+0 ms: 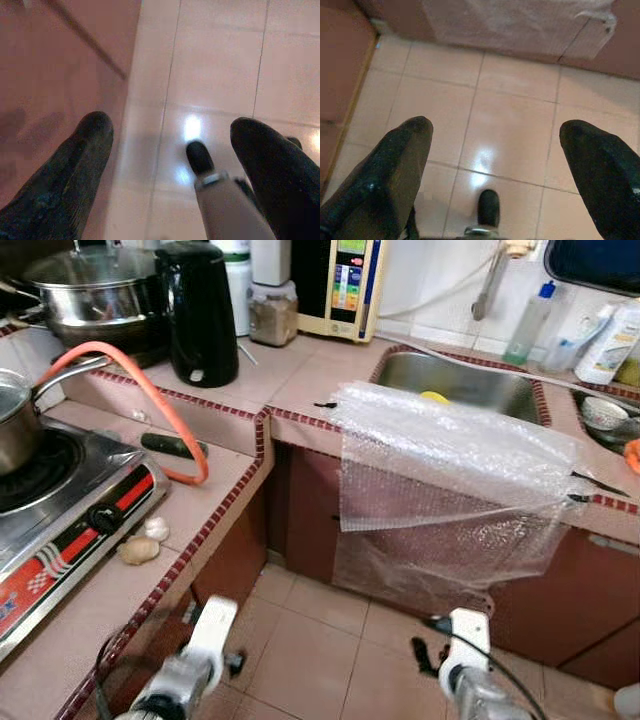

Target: Kitchen organization

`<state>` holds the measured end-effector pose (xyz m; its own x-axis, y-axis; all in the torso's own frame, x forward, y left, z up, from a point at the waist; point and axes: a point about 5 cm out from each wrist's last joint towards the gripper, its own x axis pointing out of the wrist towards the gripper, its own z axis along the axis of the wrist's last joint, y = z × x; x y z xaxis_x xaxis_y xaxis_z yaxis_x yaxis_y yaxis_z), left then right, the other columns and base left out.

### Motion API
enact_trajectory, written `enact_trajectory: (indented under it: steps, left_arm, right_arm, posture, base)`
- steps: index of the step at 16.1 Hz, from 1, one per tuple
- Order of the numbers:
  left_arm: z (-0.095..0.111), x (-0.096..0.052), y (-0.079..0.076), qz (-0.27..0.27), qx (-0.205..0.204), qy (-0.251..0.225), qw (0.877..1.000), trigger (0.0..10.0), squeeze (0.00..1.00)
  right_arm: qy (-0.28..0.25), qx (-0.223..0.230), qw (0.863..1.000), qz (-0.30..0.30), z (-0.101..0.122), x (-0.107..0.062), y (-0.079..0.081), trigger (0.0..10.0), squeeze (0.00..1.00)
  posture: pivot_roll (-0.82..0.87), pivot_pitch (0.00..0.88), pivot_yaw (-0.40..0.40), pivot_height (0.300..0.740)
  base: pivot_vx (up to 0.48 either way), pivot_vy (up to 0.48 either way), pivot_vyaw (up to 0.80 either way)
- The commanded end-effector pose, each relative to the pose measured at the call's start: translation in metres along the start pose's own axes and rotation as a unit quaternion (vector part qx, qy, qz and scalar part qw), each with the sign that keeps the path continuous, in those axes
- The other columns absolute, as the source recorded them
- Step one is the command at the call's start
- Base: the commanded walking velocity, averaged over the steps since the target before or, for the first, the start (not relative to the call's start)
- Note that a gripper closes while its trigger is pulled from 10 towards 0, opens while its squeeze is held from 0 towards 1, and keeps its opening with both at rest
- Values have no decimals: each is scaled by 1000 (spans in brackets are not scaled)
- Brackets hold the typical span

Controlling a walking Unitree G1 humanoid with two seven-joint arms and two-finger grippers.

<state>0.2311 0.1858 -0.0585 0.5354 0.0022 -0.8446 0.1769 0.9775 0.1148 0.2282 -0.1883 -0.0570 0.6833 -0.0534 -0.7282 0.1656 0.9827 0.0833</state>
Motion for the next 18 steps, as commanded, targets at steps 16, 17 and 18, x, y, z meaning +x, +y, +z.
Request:
enact_trajectory:
  steps: [16, 17, 18]
  left_arm:
    - [-9, -1, 15, 32, -23, -2, 999, 10000, 0]
    - [-6, -1, 14, 28, -19, -7, 999, 10000, 0]
    - [-4, -1, 13, 26, -12, -10, 1000, 10000, 0]
  right_arm:
    - [15, -6, 1000, 7, -9, 0, -2, 10000, 0]
    - [14, -10, 1000, 7, -9, 0, -2, 10000, 0]
    - [15, -9, 1000, 7, -9, 0, -2, 10000, 0]
  posture:
    - [-8, 0, -43, 740]
    - [-12, 0, -42, 740]
    - [-12, 0, -41, 740]
  base:
    - [0, 0, -532]
    - [0, 0, -756]
    - [0, 0, -756]
